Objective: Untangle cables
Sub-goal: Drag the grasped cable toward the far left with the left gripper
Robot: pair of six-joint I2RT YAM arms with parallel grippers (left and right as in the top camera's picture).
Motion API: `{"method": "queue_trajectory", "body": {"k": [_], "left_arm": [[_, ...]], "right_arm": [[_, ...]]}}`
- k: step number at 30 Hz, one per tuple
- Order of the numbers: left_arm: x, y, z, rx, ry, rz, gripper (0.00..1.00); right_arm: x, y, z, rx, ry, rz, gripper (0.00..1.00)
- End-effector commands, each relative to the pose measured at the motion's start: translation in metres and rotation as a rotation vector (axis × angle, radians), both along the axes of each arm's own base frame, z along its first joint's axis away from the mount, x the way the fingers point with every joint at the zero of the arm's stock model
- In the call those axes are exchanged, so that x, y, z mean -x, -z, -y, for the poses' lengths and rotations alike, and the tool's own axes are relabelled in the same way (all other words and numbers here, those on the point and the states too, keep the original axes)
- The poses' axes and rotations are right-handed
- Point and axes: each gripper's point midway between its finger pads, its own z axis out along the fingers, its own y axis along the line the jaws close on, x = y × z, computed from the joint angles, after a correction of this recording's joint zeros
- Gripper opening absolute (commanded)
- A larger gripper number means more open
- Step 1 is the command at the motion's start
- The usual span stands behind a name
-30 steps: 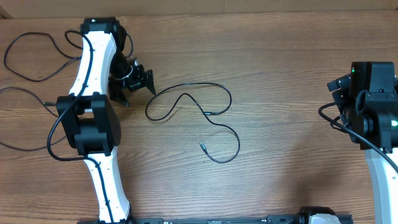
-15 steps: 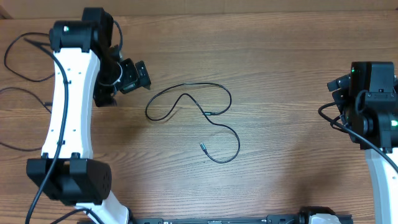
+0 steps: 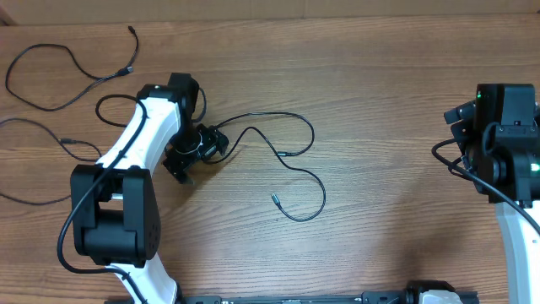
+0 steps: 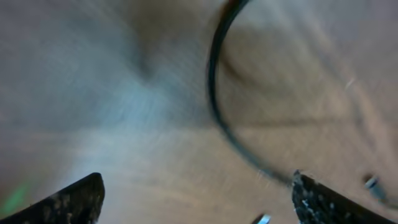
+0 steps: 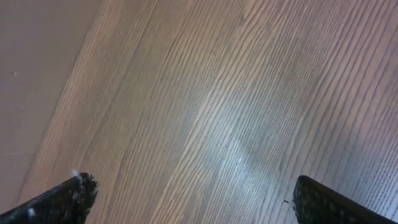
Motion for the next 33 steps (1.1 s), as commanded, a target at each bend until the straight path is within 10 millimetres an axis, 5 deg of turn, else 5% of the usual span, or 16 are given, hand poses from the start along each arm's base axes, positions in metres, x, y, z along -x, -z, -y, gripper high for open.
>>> {"method": "queue_trajectory", "body": {"k": [1, 8, 17, 21, 24, 26, 33], "left_arm": [[0.000, 0.005, 0.001, -0.004, -0.105, 0.004, 0.91], [-0.010, 0.021, 0.010, 0.004, -0.118, 0.068, 0.82], [0.003, 0.033, 0.012, -0.018, -0.152, 0.032, 0.69], [0.003, 0.034, 0.008, -0.050, -0.147, 0.038, 0.41], [0.003, 0.034, 0.007, -0.049, -0.133, 0.040, 0.31], [0.003, 0.032, 0.008, -0.044, -0.093, 0.045, 0.04], [0.001, -0.003, 0.001, -0.047, 0.025, 0.014, 0.04]], "right_arm": [[0.000, -0.004, 0.003, 0.014, 0.008, 0.013, 1.00], [0.000, -0.004, 0.003, 0.014, 0.008, 0.013, 1.00], [0.000, -0.004, 0.003, 0.014, 0.008, 0.013, 1.00], [0.000, -0.004, 0.003, 0.014, 0.008, 0.013, 1.00], [0.000, -0.004, 0.003, 0.014, 0.008, 0.013, 1.00], [0.000, -0.004, 0.003, 0.014, 0.008, 0.013, 1.00], [0.000, -0.004, 0.003, 0.014, 0.008, 0.013, 1.00]]}}
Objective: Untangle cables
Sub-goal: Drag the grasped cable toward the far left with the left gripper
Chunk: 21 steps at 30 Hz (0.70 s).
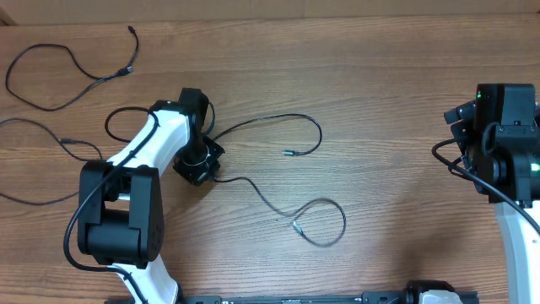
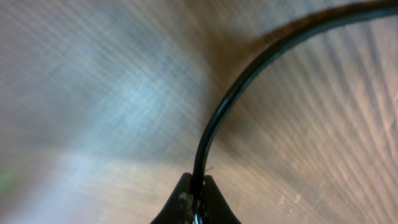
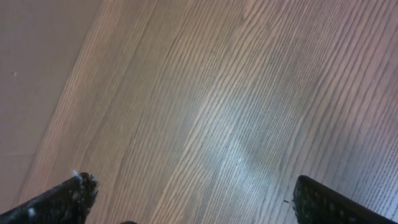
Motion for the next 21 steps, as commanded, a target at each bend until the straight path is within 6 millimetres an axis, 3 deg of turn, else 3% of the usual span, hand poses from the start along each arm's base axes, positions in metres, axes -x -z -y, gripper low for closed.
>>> {"method": "queue_trajectory", "body": {"k": [1, 8, 10, 11, 12, 13, 17, 21], "left_arm": [[-0.023, -0.037, -0.007, -0.009, 0.097, 0.065, 0.05], [-0.043, -0.136, -0.045, -0.146, 0.098, 0.164, 0.04], [-0.047, -0.171, -0.057, -0.182, 0.108, 0.236, 0.04], [-0.049, -0.206, -0.066, -0.213, 0.143, 0.320, 0.04], [-0.049, -0.219, -0.070, -0.227, 0.161, 0.354, 0.04], [-0.046, -0.249, -0.077, -0.248, 0.179, 0.433, 0.04], [-0.025, -0.285, -0.081, -0.210, 0.142, 0.522, 0.04], [0.008, -0.302, -0.103, -0.226, 0.006, 0.529, 0.05]], "right_arm": [[-0.001, -0.005, 0.003, 0.015, 0.008, 0.014, 1.00], [-0.001, -0.005, 0.003, 0.015, 0.008, 0.014, 1.00], [-0.001, -0.005, 0.003, 0.015, 0.008, 0.014, 1.00], [-0.001, -0.005, 0.003, 0.015, 0.008, 0.014, 1.00], [-0.001, -0.005, 0.003, 0.015, 0.008, 0.014, 1.00], [-0.001, -0.005, 0.003, 0.015, 0.008, 0.014, 1.00], [-0.001, -0.005, 0.003, 0.015, 0.008, 0.014, 1.00], [-0.001, -0.005, 0.003, 0.015, 0.008, 0.014, 1.00]]}}
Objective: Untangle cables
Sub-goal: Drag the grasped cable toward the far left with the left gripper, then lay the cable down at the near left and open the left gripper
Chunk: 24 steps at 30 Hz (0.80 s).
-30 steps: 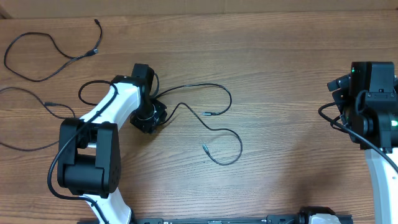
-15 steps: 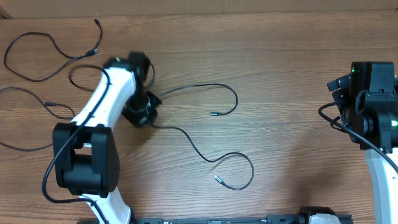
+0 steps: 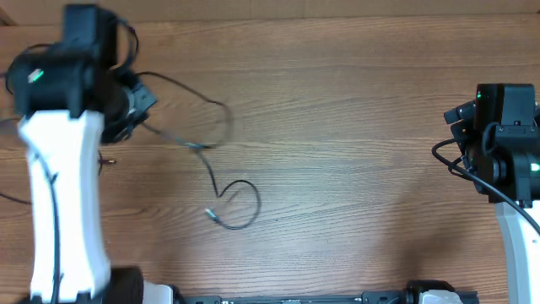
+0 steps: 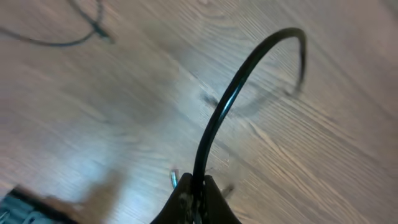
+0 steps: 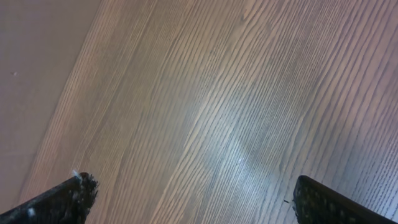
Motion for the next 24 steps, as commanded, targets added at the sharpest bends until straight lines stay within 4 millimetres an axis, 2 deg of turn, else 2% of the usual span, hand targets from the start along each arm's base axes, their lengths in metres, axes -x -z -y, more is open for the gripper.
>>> {"method": "queue_trajectory", "body": {"k": [1, 7, 16, 20, 24], "left_arm": [[0.025, -0.021, -0.024, -0.005, -0.087, 0.048, 0.04], [0.043, -0.019, -0.061, -0.001, -0.204, 0.042, 0.04], [0.069, 0.024, -0.109, 0.104, -0.418, -0.072, 0.04], [0.066, 0.032, -0.111, 0.244, -0.377, -0.033, 0.04], [0.062, 0.025, -0.103, 0.393, -0.296, 0.048, 0.05]], "right_arm": [[-0.001, -0.005, 0.003, 0.015, 0.008, 0.013, 1.00], [-0.001, -0.005, 0.003, 0.015, 0.008, 0.013, 1.00], [-0.001, -0.005, 0.003, 0.015, 0.008, 0.013, 1.00], [-0.001, -0.005, 0.003, 0.015, 0.008, 0.013, 1.00], [-0.001, -0.005, 0.003, 0.015, 0.008, 0.013, 1.00]]}}
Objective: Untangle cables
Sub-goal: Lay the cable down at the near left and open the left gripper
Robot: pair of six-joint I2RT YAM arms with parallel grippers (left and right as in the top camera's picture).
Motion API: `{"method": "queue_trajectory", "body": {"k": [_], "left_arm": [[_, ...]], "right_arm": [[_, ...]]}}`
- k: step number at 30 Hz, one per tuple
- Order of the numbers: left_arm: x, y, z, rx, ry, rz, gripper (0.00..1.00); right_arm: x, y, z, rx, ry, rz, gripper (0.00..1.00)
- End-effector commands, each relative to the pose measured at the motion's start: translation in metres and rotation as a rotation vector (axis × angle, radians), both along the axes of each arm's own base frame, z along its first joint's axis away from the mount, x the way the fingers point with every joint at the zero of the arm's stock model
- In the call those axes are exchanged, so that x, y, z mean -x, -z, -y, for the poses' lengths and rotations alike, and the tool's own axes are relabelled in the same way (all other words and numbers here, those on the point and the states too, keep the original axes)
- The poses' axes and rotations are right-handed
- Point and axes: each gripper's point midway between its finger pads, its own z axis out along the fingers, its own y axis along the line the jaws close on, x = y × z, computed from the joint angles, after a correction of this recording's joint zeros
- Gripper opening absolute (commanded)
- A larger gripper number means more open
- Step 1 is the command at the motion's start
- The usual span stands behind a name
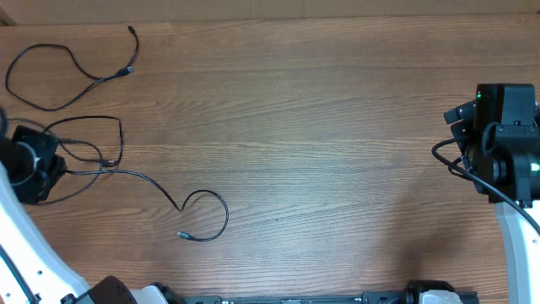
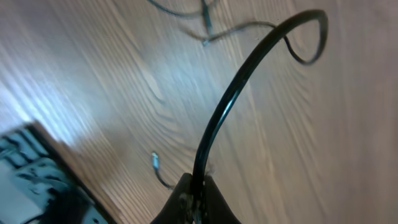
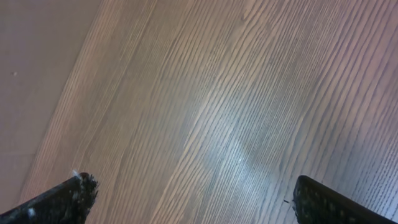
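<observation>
My left gripper (image 1: 38, 165) is at the table's far left edge, shut on a thin black cable (image 1: 143, 177). From the gripper the cable runs right, curls into a loop (image 1: 211, 211) and ends in a small plug (image 1: 180, 234). In the left wrist view the cable (image 2: 236, 93) rises from my pinched fingertips (image 2: 198, 186) in a long arc. Beside the gripper a second black cable (image 1: 93, 135) lies in a loop, crossing close to the held one. My right gripper (image 3: 193, 190) stands open over bare wood, holding nothing.
A third black cable (image 1: 51, 80) lies curled at the far left corner, its plugs (image 1: 131, 32) pointing right. The right arm (image 1: 502, 135) stands at the right edge. The table is brown wood grain throughout.
My left gripper, still shut on the cable, was high at the upper left and is now lower at the far left edge. The cable's loop and plug lie further left. The right arm is unchanged.
My left gripper was open over a cable sprawled mid-left on the table. Then it was shut on that cable. Later it stood at the upper left with the cable trailing behind. Now it is at the left edge, the cable stretched out to its right.
</observation>
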Motion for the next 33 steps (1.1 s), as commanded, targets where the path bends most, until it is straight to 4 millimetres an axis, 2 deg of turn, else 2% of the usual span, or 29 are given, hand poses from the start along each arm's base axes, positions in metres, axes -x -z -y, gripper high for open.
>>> {"method": "queue_trajectory", "body": {"k": [1, 3, 4, 7, 11, 13, 16, 25, 29, 33], "left_arm": [[-0.013, -0.011, 0.020, 0.140, 0.144, 0.161, 0.05], [-0.011, -0.012, 0.013, 0.128, 0.140, 0.174, 0.05], [-0.007, -0.009, -0.006, 0.077, 0.087, 0.156, 0.04], [0.006, -0.003, -0.047, -0.014, -0.086, 0.105, 0.04], [0.032, 0.003, -0.106, -0.154, -0.354, 0.020, 0.04], [0.049, 0.008, -0.128, -0.208, -0.447, -0.040, 0.05], [0.069, 0.020, -0.149, -0.254, -0.564, -0.151, 0.04], [0.103, 0.072, -0.201, -0.392, -0.595, -0.536, 0.04], [0.109, 0.078, -0.224, -0.487, -0.558, -0.627, 0.04], [0.098, 0.076, -0.251, -0.583, -0.492, -0.611, 0.04]], "right_arm": [[0.000, -0.004, 0.003, 0.014, 0.008, 0.013, 1.00], [0.000, -0.004, 0.003, 0.014, 0.008, 0.013, 1.00], [0.000, -0.004, 0.003, 0.014, 0.008, 0.013, 1.00], [0.000, -0.004, 0.003, 0.014, 0.008, 0.013, 1.00], [0.000, -0.004, 0.003, 0.014, 0.008, 0.013, 1.00], [0.000, -0.004, 0.003, 0.014, 0.008, 0.013, 1.00], [0.000, -0.004, 0.003, 0.014, 0.008, 0.013, 1.00], [0.000, -0.004, 0.003, 0.014, 0.008, 0.013, 1.00], [0.000, -0.004, 0.003, 0.015, 0.008, 0.013, 1.00], [0.000, -0.004, 0.003, 0.015, 0.008, 0.013, 1.00]]}}
